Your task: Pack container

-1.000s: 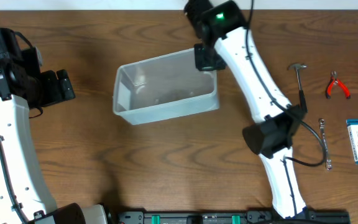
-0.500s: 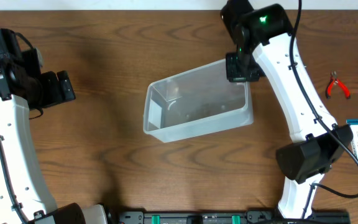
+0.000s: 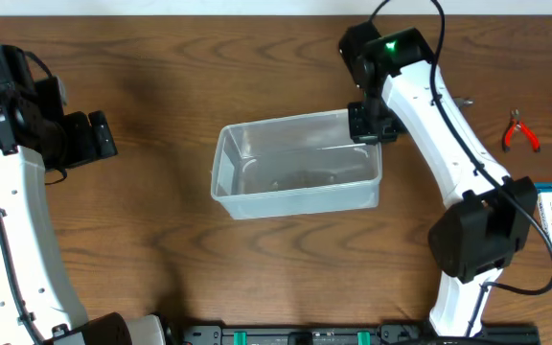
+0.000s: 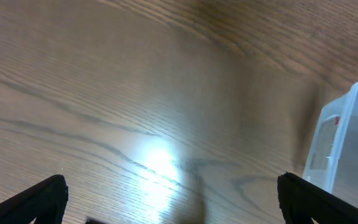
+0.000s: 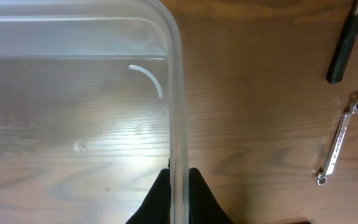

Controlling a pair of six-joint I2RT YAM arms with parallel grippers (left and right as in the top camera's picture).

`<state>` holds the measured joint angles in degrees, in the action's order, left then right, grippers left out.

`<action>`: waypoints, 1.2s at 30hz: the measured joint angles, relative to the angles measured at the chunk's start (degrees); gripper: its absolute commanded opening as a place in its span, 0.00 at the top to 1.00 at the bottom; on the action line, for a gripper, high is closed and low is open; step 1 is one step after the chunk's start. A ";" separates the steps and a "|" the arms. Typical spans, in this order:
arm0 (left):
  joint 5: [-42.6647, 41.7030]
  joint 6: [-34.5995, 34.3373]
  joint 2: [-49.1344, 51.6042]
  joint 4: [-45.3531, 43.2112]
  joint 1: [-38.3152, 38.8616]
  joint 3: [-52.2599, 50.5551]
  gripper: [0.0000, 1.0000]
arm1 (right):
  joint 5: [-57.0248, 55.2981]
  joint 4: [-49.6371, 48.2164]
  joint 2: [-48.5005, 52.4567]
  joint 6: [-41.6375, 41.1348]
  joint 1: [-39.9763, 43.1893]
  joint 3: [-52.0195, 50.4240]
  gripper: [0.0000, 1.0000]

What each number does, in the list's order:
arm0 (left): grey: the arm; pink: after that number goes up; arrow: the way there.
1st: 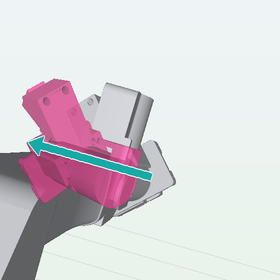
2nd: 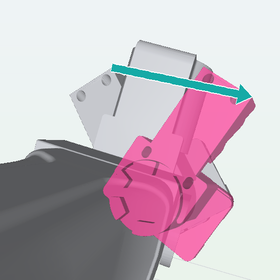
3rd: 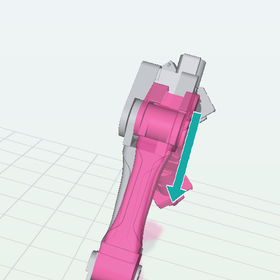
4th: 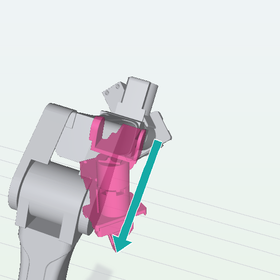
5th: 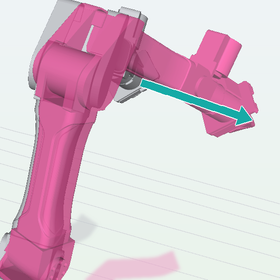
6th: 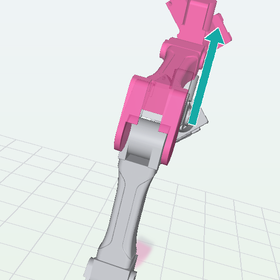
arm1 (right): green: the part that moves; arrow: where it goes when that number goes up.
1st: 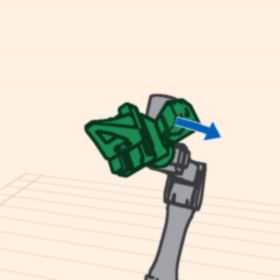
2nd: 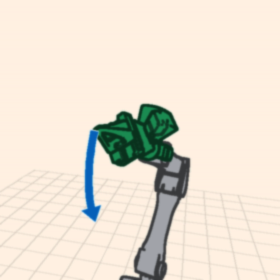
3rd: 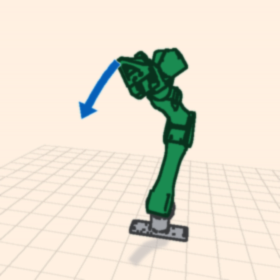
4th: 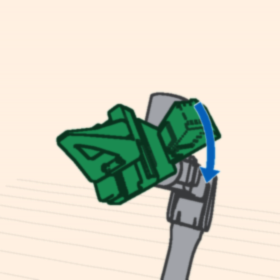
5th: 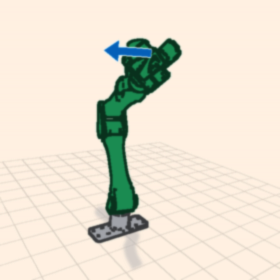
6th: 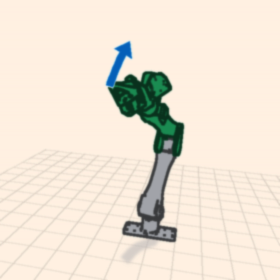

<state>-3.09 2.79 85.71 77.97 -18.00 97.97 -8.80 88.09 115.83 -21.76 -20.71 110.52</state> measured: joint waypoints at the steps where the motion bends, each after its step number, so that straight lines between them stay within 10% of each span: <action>1: 0.00 0.00 0.00 0.00 0.00 0.00 0.02 | -0.02 -0.37 0.00 0.35 0.37 -0.79 0.99; 36: 0.00 0.00 0.00 0.00 0.00 0.00 0.02 | 1.03 -12.55 -1.90 5.40 2.56 -15.91 0.99</action>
<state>-3.09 2.79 85.71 77.97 -18.00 97.97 -7.77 75.55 113.93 -16.36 -18.15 94.61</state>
